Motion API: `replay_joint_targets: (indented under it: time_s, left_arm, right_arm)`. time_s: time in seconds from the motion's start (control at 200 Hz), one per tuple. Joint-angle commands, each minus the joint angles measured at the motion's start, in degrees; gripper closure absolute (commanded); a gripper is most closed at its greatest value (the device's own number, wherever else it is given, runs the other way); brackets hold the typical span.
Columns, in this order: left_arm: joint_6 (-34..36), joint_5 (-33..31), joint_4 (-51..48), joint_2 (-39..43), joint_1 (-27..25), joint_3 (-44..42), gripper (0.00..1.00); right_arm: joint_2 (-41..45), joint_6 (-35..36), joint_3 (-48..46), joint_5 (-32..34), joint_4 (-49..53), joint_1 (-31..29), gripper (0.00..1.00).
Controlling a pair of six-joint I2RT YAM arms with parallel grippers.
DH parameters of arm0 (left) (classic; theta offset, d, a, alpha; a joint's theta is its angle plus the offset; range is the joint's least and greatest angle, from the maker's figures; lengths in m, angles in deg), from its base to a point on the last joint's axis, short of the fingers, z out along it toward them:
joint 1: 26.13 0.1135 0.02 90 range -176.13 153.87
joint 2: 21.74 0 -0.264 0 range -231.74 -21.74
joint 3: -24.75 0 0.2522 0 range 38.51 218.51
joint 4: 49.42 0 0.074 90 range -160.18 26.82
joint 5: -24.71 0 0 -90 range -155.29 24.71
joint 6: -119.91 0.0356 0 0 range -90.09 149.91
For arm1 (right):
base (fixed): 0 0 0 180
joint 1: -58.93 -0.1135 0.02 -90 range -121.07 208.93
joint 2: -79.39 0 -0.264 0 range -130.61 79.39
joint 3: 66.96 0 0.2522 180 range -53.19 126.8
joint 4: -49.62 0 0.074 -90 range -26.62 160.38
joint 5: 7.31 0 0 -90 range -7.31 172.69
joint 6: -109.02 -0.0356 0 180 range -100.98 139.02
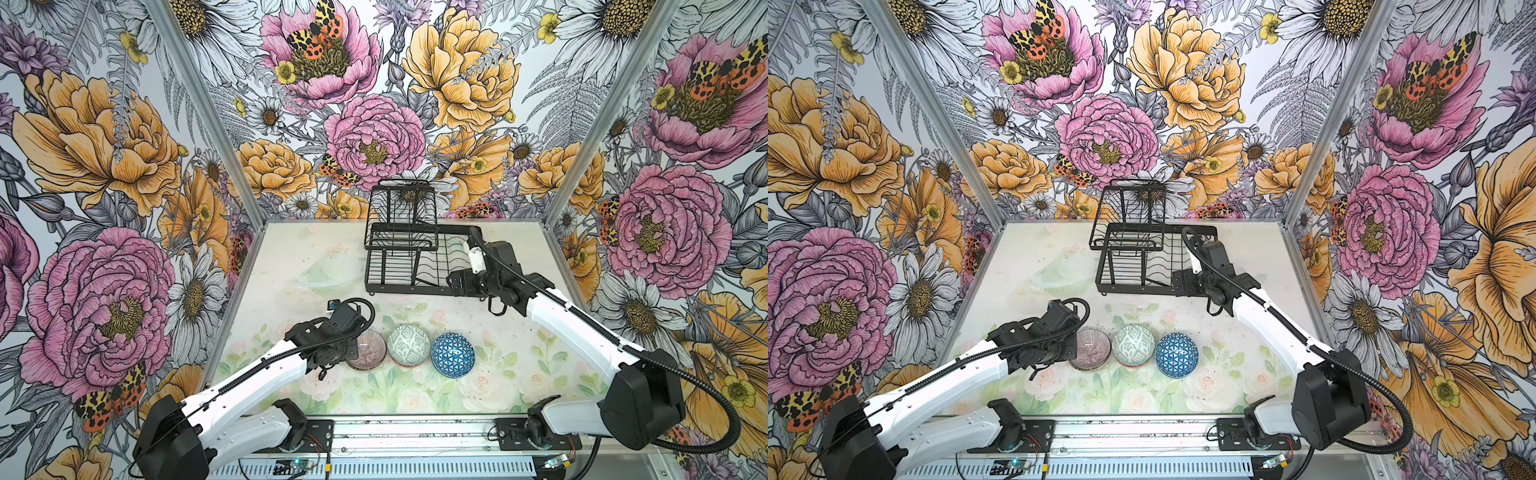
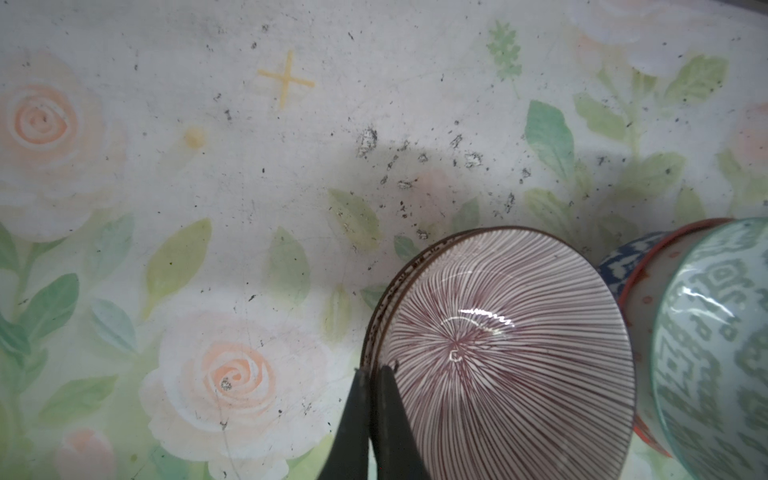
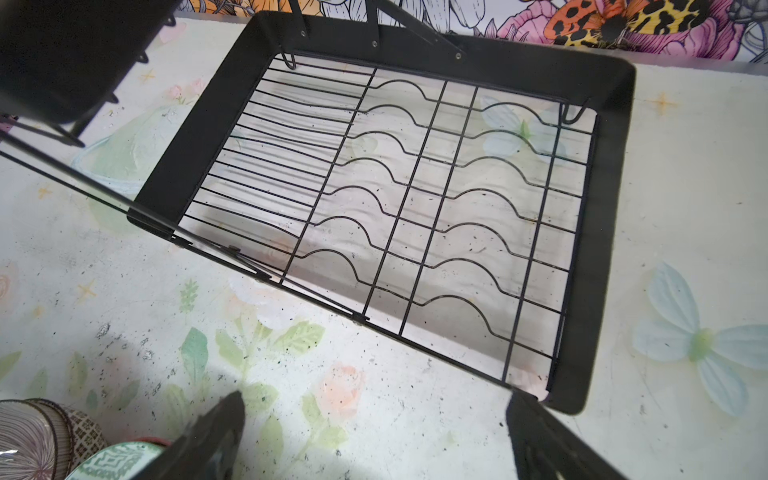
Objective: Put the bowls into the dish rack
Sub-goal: 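Close the left gripper on the purple-striped bowl rim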
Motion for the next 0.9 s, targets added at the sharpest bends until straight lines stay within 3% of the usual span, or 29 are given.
replay_joint_targets:
  time_s: [0.0,0.535,0.896]
  left_arm:
    - [0.2,-0.5,-0.2,0.1,-0.1,0.8,1.00]
    - [1.1,-2.4,-2.3,1.6,-2.8,3.9,1.00]
    - [2.1,-4.3,-4.4,-1.8,-4.8,6.3,1.00]
  right_arm:
    - [-0.5,0.3,0.9,1.0,-0.1,-0.2,0.00]
    - [0.2,0.2,-0.1,0.9,-0.3,-0.2,0.01]
    - [1.2,0.2,-1.0,0.9,-0.4,-0.2,0.00]
